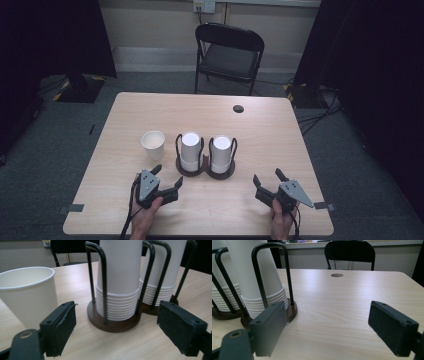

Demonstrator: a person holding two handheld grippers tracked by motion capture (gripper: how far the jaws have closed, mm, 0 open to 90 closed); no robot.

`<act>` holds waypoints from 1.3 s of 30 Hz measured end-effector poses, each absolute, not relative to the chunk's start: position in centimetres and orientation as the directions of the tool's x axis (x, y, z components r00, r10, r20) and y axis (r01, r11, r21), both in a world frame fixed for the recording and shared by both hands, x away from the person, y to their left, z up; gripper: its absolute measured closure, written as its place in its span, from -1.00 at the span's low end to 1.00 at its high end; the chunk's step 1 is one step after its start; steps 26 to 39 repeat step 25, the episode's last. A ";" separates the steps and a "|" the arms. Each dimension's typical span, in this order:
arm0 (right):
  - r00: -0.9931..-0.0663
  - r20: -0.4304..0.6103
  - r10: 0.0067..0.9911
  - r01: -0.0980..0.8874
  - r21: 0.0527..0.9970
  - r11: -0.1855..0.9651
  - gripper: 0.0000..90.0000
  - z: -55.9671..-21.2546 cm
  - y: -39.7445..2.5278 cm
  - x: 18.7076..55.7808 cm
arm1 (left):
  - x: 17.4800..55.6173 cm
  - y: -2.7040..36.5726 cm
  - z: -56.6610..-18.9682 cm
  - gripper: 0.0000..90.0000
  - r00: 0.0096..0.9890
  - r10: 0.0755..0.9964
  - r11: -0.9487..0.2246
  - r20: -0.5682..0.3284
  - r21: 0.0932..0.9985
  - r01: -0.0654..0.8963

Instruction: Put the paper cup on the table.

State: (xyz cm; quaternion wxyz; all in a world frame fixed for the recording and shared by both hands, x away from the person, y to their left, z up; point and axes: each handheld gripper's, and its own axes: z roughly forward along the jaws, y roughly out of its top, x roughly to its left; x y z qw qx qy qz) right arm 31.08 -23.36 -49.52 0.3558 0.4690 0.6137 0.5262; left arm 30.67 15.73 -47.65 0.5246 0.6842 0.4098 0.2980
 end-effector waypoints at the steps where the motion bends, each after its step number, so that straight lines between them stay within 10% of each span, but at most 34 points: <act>1: -0.307 0.055 0.950 0.200 0.980 0.008 -0.69 -49.5 -23.4 31.1 | 30.5 15.5 -47.6 -0.65 0.502 0.864 -0.104 -0.034 0.964 0.244; 39: -0.304 0.026 0.952 0.209 0.977 0.040 -0.68 -49.5 -23.0 31.2 | 28.1 12.0 -49.6 -0.65 0.492 0.870 -0.144 0.044 0.975 0.167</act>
